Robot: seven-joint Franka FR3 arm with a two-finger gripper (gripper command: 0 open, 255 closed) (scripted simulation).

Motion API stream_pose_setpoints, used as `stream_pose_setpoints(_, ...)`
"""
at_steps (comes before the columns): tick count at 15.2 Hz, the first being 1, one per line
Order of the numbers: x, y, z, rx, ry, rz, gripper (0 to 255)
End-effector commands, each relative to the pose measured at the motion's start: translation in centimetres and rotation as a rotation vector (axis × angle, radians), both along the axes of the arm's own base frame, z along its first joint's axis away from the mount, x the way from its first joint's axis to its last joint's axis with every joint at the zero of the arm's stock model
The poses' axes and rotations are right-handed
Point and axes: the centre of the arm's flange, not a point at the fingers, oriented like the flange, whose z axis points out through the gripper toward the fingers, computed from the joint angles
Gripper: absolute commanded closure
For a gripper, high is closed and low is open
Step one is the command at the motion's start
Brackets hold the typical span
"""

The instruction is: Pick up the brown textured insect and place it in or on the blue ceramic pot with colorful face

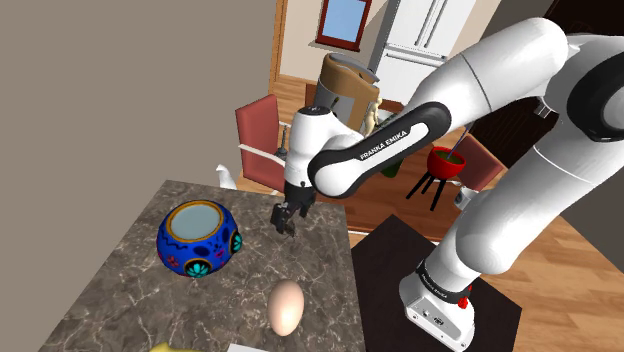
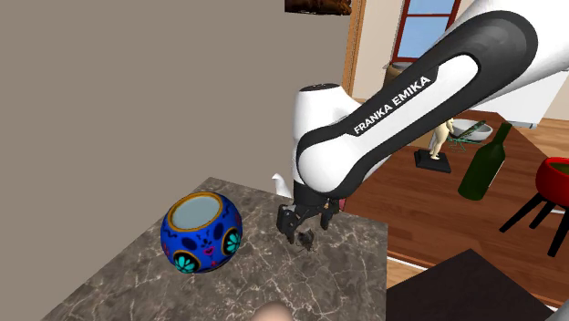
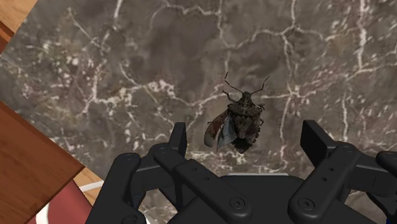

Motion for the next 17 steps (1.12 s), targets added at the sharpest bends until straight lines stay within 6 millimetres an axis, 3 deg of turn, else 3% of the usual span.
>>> stream_pose_setpoints(1, 0.09, 0.03, -1.15, 0.000, -0.001, 0.000, 0)
stream_pose_setpoints(2, 0.05, 0.05, -1.98, 0.000, -0.001, 0.000, 0)
stream_pose_setpoints(10, 0.05, 0.05, -1.97, 0.000, -0.001, 0.000, 0)
stream_pose_setpoints(11, 0.05, 0.05, -1.97, 0.000, -0.001, 0.000, 255)
stream_pose_setpoints(17, 0.05, 0.06, -1.96, 0.000, -0.001, 0.000, 255)
